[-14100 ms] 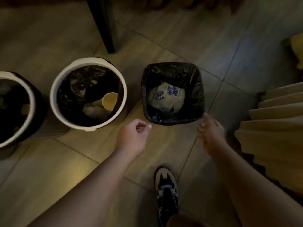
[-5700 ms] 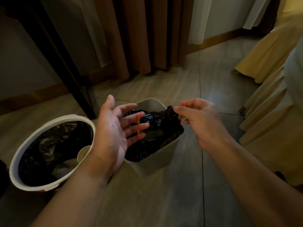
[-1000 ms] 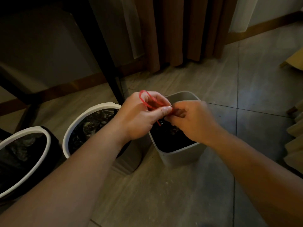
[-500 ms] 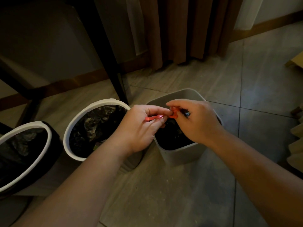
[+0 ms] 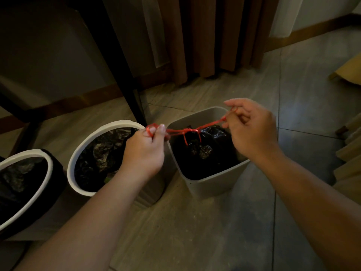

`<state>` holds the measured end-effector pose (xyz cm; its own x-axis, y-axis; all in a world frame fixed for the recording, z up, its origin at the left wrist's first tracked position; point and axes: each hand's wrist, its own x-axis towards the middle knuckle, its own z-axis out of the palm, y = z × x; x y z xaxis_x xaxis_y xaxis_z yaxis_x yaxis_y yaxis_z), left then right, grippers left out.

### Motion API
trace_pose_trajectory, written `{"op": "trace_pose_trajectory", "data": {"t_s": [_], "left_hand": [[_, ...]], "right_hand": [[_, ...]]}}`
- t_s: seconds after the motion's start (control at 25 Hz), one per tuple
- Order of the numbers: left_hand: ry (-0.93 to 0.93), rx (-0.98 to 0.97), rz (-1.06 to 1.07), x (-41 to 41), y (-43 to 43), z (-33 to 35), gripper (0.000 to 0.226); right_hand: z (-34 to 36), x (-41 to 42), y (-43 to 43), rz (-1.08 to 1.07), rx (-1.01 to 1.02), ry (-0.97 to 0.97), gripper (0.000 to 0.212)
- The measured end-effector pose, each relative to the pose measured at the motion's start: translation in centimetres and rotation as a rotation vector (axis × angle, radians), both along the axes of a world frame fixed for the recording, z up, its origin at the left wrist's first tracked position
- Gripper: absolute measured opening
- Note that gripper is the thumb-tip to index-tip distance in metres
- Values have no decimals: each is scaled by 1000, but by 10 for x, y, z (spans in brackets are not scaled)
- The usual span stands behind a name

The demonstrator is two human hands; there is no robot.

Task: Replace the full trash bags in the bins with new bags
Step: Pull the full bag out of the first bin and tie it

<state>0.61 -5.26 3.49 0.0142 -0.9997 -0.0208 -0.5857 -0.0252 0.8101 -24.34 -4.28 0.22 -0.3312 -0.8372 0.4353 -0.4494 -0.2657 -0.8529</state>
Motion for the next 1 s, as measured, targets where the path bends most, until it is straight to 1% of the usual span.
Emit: {"op": "trace_pose_trajectory", "data": {"t_s": [0.12, 0.2, 0.28, 0.36, 0.44, 0.56, 0.6, 0.64, 0.72, 0.76, 0.8, 0.84, 0.88, 0.92, 1.0], "left_hand": [[-238, 130, 66, 21, -6, -18, 45], [-307, 182, 101, 35, -11, -28, 46], [-286, 227, 151, 45, -12, -34, 47], [-217, 272, 206, 55, -12, -36, 46], [-182, 300, 241, 63, -10, -34, 42], [-171, 283, 228, 63, -5, -28, 24], [-110, 273, 215, 61, -3, -24, 19], [16, 269, 191, 57, -2, -19, 21], [377, 303, 92, 47, 3, -1, 30], [541, 316, 13, 41, 6, 8, 29], [653, 313, -71, 35, 8, 15, 26], [709, 299, -156, 28, 10, 21, 25], [709, 285, -239, 19, 12, 25, 28], [665, 274, -316, 9, 14, 28, 33], [501, 266, -431, -14, 16, 33, 42]], "right_hand": [[-18, -32, -5, -157, 179, 47, 30], [-32, -52, -9, -252, 259, 51, 29], [-42, -66, -13, -304, 306, -14, 23], [-51, -73, -17, -296, 343, -118, 15], [-62, -77, -21, -277, 387, -237, 13], [-70, -78, -22, -289, 429, -359, 10], [-66, -76, -21, -298, 408, -390, 9], [-58, -74, -19, -295, 363, -425, 9], [-32, -64, -13, -232, 237, -492, 8], [-16, -56, -9, -168, 164, -517, 7], [0, -45, -4, -87, 90, -538, 7], [16, -34, 2, 0, 25, -548, 7], [31, -22, 7, 84, -16, -536, 8], [43, -10, 14, 157, -33, -502, 9], [59, 11, 25, 284, -20, -413, 9]]}}
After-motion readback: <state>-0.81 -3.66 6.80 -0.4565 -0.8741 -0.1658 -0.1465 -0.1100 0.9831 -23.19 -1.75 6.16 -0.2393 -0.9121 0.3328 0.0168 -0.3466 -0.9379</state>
